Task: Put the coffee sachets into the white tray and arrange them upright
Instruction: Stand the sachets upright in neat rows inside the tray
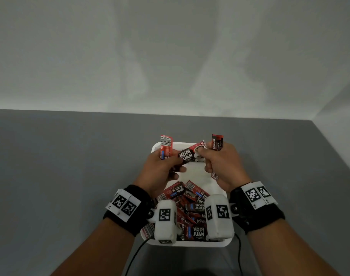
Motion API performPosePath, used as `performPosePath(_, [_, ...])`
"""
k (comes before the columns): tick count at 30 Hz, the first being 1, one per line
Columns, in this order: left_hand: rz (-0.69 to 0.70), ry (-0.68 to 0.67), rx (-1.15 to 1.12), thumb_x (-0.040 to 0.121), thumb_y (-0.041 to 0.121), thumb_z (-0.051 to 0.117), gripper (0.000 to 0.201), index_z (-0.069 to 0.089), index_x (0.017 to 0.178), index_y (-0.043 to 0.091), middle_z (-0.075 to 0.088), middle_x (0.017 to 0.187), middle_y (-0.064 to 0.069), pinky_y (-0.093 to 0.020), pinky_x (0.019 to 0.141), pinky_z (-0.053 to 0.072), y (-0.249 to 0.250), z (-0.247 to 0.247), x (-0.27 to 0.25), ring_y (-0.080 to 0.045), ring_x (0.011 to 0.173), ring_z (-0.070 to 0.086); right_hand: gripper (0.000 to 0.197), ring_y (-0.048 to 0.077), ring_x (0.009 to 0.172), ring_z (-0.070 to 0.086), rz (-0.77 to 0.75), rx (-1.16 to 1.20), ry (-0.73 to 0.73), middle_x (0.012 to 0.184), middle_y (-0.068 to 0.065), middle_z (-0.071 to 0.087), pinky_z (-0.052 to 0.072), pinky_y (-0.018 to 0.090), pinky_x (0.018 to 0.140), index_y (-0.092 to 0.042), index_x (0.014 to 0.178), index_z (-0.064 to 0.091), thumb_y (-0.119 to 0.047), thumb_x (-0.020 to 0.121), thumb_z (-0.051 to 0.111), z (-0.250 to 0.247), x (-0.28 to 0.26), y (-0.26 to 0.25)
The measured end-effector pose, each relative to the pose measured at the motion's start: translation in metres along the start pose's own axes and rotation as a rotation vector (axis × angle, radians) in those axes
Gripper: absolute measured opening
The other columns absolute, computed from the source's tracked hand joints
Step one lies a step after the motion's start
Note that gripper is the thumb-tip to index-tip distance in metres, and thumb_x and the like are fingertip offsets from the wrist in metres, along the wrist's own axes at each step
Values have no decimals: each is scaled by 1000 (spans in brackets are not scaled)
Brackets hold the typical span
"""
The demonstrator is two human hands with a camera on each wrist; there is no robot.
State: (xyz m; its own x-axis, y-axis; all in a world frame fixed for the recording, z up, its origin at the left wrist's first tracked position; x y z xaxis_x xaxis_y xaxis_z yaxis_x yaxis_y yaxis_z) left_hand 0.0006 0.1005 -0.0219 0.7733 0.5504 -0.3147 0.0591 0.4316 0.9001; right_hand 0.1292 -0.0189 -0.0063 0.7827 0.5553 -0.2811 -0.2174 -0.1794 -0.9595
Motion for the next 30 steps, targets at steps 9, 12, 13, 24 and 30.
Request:
performPosePath(9, [23,-99,278,85,-8,69,22,68,106,-4,66,76,-13,-23,46,37,10,-6,8,-13,53,52,44,1,80,55,-450,-943,-235,88,-15,59,46,22,68,-32,96,62,-44,64,91,5,-15,-12])
performPosePath(12, [-28,-120,214,91,-6,62,17,65,108,-7,63,75,-10,-21,45,34,6,0,8,-11,51,47,30,9,88,61,-467,-1049,-303,97,-9,67,51,27,77,-24,106,65,-27,79,79,16,-12,2])
performPosePath(13, [-60,-122,159,95,-1,58,13,65,106,-6,59,75,-10,-21,44,32,5,1,7,-11,50,44,19,9,86,62,-473,-1030,-287,97,-8,69,48,25,76,-22,105,65,-21,88,71,16,-12,4])
performPosePath(24, [31,-66,235,94,-9,56,26,69,115,-1,72,88,-9,-16,63,50,10,3,2,-10,73,67,9,14,45,38,8,96,-152,73,12,64,31,27,47,-12,82,74,-18,89,75,7,-6,0])
performPosePath(30, [35,23,156,87,-14,64,23,61,102,3,65,93,-18,-32,65,56,5,-9,10,-23,78,67,17,15,49,41,5,83,7,78,19,66,31,29,49,-9,82,68,5,79,77,-3,-1,8])
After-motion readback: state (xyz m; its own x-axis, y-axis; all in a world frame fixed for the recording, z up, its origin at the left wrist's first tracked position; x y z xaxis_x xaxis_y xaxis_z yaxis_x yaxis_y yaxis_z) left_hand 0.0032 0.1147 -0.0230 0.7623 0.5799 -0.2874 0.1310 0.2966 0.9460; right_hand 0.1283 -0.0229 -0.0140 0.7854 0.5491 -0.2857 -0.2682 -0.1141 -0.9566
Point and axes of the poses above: each hand's wrist, its own x-axis towards the middle knuckle, its own z-axis out of the palm, y = z × x, the point moved 1 cm from there along x, towards the middle knuckle
